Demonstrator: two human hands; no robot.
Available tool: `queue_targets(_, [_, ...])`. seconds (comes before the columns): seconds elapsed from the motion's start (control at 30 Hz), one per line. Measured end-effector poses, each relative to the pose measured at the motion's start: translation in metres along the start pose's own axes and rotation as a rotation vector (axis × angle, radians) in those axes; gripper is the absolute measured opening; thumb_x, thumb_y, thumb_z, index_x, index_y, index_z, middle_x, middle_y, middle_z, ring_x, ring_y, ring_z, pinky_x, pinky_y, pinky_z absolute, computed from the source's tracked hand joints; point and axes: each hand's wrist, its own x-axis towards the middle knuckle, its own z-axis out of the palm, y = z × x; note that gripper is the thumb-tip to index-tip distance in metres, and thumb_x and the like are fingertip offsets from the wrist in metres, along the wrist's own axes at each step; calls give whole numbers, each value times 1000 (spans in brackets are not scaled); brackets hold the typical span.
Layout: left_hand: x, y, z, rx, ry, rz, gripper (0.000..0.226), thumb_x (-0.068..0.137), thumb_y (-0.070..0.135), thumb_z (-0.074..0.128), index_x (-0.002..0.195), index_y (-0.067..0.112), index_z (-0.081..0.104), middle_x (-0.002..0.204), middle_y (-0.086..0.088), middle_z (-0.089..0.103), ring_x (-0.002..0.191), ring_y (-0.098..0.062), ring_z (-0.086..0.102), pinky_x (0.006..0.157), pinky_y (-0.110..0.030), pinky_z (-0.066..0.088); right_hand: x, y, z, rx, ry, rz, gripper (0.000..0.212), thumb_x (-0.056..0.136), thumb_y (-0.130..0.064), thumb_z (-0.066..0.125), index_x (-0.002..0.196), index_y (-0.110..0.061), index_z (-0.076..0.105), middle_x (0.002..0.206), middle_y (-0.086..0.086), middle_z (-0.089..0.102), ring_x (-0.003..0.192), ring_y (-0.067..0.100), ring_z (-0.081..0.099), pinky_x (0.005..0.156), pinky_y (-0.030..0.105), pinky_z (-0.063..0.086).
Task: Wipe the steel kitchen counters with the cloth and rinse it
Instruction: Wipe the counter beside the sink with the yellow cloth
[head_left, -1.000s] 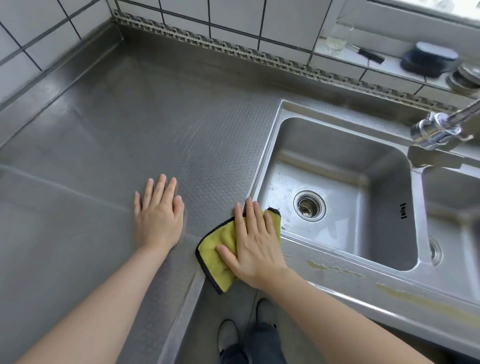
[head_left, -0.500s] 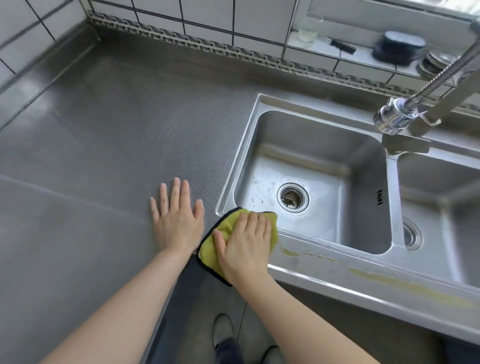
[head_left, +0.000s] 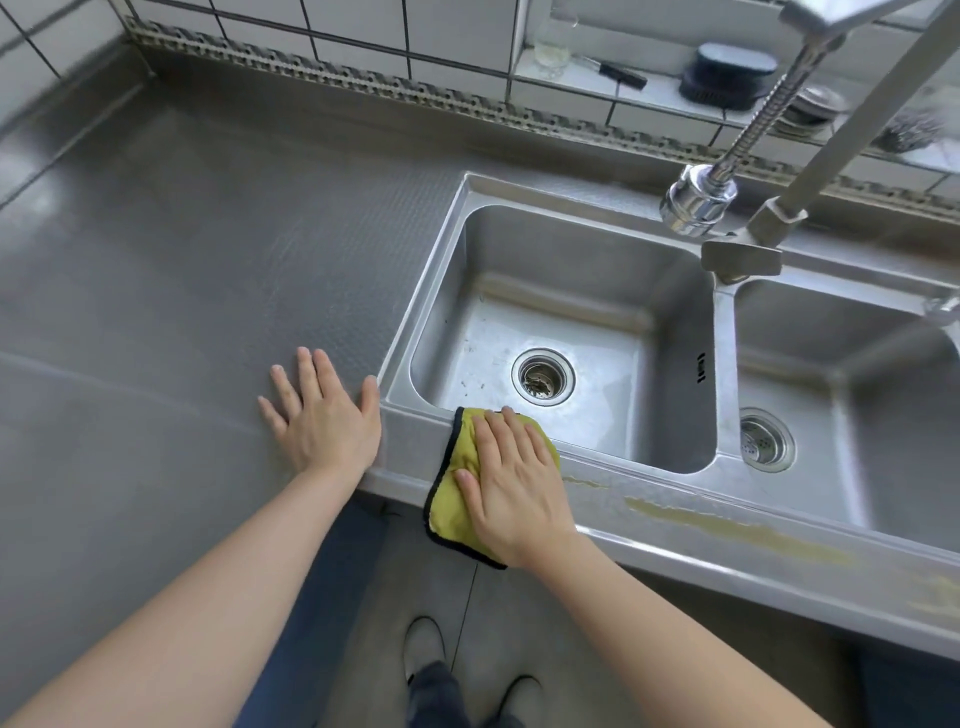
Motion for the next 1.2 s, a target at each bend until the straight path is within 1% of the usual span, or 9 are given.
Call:
queue_targets(0.1, [-5,0,4,30,23,12,79,94,60,26,156,15,6,164,3,-1,149,-27,-7,119,-51,-4,-17,20,-3,-2,3,44,65,97,-48,22,153,-15,27,157,7,32,148,27,20,122,43,10])
queue_targets(0.23, [-5,-3,8,49,80,14,80,93,63,24,156,18,6,163,5,0,150,-25,-4,119,-50,-1,-38,40,-6,-3,28,130,64,96,-44,18,153,-19,27,157,2,32,147,23,23,121,42,11])
queue_targets(0.4, [-6,-3,10,38,113,13,78,92,63,28,155,19,13,163,3,7,150,-26,1,120,-50,2,-32,23,-4,27,19,190,70,89,-41,11,153,-17,25,158,1,29,147,28,19,121,42,6])
queue_targets(0.57, [-6,-2,11,23,144,16,76,92,62,32,154,20,19,163,3,12,150,-25,4,120,-49,3,1,-17,5,86,8,86,62,96,-40,26,154,-16,22,158,3,28,146,31,20,119,46,10])
queue_targets(0.7, [-5,-3,13,16,169,24,76,91,63,33,153,21,22,162,3,16,150,-25,6,119,-49,4,17,-30,11,67,9,-18,61,99,-42,26,154,-16,19,159,2,28,146,31,21,118,45,14])
queue_targets(0.9, [-6,-3,12,-6,160,25,75,91,62,35,152,20,26,161,1,19,149,-26,8,119,-50,5,1,-12,6,52,18,-73,62,100,-48,23,155,-22,17,161,-2,24,148,27,18,120,43,12])
queue_targets(1.0, [-9,-2,11,-4,148,23,73,93,58,36,153,18,26,162,-1,18,149,-27,8,119,-50,5,-16,5,2,43,3,-36,63,99,-50,23,155,-22,18,160,1,26,147,27,20,121,43,10])
queue_targets(1.13, [-10,0,9,3,100,15,69,96,52,33,153,17,22,162,-1,15,149,-29,6,119,-51,4,-44,45,-6,19,21,50,62,98,-50,29,153,-20,28,154,4,38,141,28,32,119,44,20])
queue_targets(1.2, [-16,7,9,-32,83,-27,65,98,48,31,154,17,20,163,-1,12,149,-29,4,119,-52,3,-56,64,-11,-10,26,90,62,97,-49,29,152,-20,29,152,3,40,139,27,34,118,42,20])
